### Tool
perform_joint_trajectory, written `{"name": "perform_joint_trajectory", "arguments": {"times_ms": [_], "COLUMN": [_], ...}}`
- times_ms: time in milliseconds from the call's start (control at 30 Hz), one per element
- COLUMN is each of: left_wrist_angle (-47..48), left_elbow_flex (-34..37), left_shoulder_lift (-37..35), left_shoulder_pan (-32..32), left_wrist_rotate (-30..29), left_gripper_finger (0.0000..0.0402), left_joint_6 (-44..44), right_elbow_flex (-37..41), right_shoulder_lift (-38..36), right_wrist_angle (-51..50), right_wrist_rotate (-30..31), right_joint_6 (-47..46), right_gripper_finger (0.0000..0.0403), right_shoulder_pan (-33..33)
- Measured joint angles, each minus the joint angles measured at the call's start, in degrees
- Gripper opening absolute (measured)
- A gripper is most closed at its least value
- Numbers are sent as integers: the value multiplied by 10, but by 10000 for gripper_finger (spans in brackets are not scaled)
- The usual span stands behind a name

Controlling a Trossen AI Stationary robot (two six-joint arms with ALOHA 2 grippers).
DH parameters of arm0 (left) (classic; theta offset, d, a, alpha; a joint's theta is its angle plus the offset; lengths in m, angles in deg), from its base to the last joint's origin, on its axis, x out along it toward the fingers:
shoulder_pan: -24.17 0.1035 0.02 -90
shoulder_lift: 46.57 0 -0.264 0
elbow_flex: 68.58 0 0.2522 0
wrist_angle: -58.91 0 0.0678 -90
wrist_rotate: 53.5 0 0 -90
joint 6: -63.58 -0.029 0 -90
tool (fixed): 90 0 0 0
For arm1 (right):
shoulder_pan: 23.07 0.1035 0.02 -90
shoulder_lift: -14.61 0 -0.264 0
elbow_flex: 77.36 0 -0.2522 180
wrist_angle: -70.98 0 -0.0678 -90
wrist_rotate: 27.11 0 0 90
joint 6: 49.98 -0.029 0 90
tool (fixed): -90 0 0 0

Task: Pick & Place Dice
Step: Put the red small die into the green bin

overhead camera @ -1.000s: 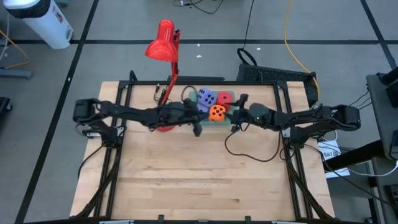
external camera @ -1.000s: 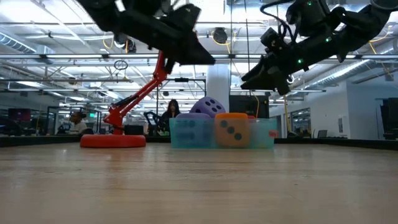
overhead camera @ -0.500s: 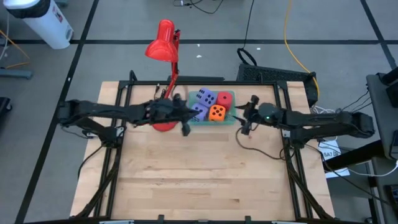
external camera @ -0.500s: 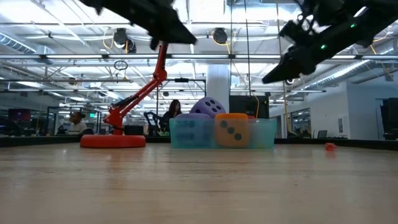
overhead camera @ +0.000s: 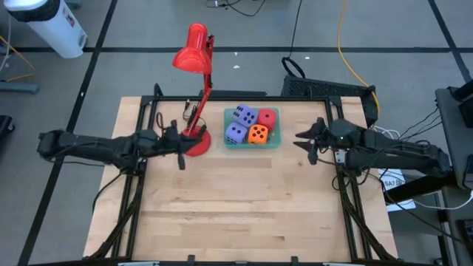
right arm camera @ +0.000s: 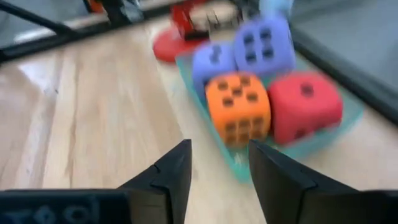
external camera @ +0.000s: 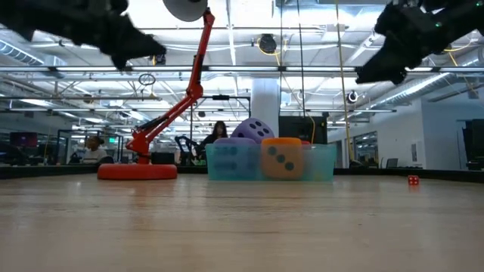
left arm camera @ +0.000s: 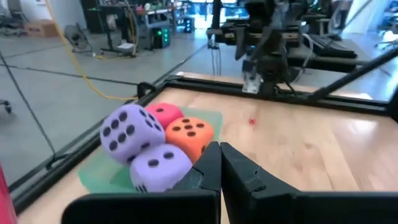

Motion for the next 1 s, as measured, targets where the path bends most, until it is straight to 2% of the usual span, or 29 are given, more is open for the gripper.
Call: {"name": "perform_joint_trajectory", "arguments": {"times_ms": [133,233,433,667,733,867,1000], "left_wrist_angle": [-16,-14,51,126,134,137,138], "left_elbow_flex": [70,105,112,112,112,112,112], "left_shoulder_lift": [-64,-113,-210,-290,-297,-297,-297], "left_shoulder_pan": [-8,-9,0,0,0,0,0], "left_wrist_rotate": [-7,-7,-7,-7,-7,-5,-2], "left_gripper_finger": [1,1,2,6,11,19,20], "left_joint_6": [1,-8,-7,12,19,26,26], "right_elbow_flex": [-3,-3,9,58,74,82,82], "right_shoulder_lift": [0,-2,-69,-94,-89,-45,14], "right_wrist_angle": [-74,-89,-9,-54,-83,-53,-67], "right_wrist_rotate": [2,2,1,19,18,-18,-7], "right_joint_6": [-41,-46,-21,-42,-74,-143,-198], "right_gripper_finger": [135,128,125,125,125,125,125], "right_shoulder_pan": [0,0,0,0,0,5,22]}}
